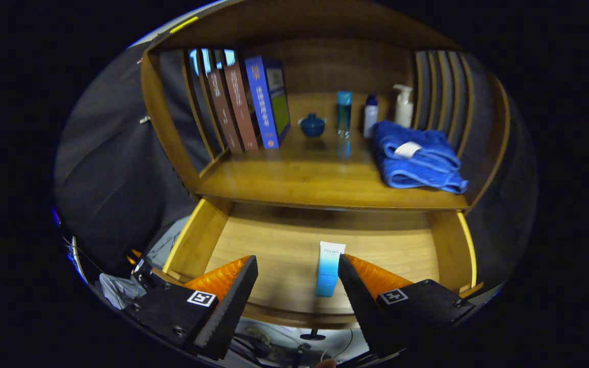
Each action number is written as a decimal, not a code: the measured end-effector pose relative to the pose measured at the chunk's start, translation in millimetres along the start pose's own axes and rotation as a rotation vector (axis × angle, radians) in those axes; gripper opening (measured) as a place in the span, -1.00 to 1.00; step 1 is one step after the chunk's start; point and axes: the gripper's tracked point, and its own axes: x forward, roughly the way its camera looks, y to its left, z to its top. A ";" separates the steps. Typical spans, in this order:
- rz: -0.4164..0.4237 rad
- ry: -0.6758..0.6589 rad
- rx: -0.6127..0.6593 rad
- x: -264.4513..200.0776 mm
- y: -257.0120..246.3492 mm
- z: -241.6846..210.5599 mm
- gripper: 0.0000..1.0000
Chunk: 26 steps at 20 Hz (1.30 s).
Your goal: Pull open the drawer, take out the items inside it, and place them on the countertop above the cabinet.
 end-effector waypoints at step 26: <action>-0.018 0.363 0.172 13.0 0.7 31.6 -0.29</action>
